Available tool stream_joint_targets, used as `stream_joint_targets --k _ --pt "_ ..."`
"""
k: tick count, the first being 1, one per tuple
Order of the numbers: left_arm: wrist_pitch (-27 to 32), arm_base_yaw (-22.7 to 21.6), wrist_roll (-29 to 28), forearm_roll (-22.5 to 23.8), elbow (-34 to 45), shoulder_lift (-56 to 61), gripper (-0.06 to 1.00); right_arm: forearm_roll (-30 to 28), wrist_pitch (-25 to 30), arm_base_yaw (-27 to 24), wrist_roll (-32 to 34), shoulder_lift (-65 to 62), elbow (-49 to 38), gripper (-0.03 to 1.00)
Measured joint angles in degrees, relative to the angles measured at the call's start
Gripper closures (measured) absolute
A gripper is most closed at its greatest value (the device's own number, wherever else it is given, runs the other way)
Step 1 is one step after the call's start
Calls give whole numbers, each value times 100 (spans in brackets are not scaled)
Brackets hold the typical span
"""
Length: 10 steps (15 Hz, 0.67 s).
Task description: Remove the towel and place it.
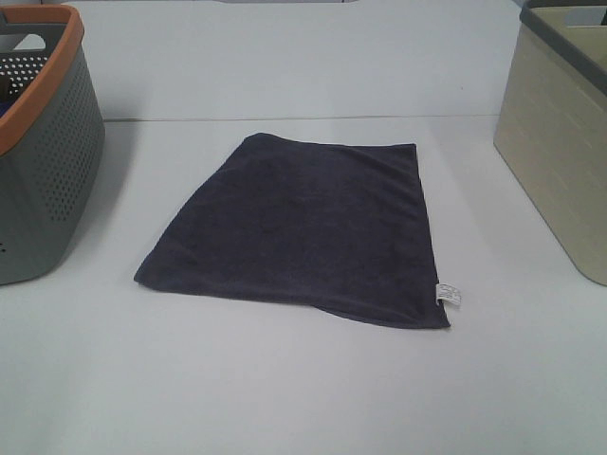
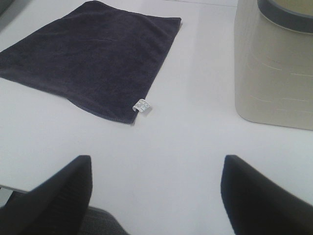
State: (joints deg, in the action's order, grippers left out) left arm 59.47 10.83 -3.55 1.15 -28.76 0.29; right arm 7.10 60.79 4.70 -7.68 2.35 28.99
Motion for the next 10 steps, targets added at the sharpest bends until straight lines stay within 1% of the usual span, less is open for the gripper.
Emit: stream_joint_targets --k 1,3,7,8,10 --pt "0 0 149 -46 0 0 10 11 0 0 0 0 0 24" --pt "0 0 223 -69 0 0 11 23 0 0 0 0 0 24" --pt "0 0 241 -115 0 0 11 46 0 0 6 0 0 24" --pt "0 -57 241 -115 0 0 11 46 0 0 6 0 0 24" --pt "0 -332 241 -115 6 0 11 46 0 0 6 0 0 24"
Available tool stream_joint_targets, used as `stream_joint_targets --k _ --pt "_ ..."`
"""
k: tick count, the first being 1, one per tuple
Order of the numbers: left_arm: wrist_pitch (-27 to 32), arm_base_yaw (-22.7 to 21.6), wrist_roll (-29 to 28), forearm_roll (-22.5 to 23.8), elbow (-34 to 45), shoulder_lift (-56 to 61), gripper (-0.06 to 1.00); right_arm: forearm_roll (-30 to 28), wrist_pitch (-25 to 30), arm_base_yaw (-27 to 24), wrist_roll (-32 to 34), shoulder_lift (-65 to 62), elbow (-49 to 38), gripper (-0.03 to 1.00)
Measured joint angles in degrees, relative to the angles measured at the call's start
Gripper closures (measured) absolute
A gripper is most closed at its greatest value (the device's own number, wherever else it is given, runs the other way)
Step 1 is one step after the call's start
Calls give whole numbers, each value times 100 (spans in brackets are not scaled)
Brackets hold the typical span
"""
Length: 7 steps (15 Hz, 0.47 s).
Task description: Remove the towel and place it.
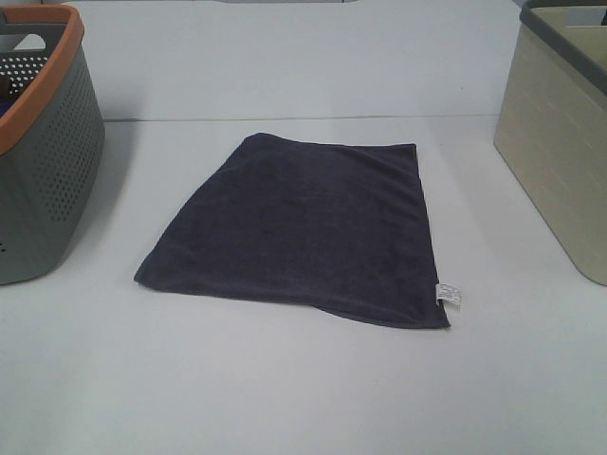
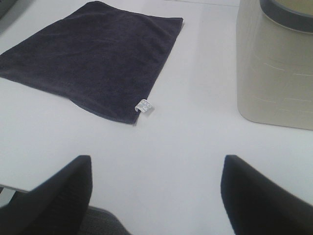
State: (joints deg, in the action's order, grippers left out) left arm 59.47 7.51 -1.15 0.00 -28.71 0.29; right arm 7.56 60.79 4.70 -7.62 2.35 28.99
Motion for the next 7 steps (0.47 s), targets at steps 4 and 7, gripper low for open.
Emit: stream_joint_targets --k 4,7 --pt "0 -533 0 0 17 0 11 0 0 0 0 0 0 24" --pt "0 -573 0 0 17 0 11 0 0 0 0 0 0 24"
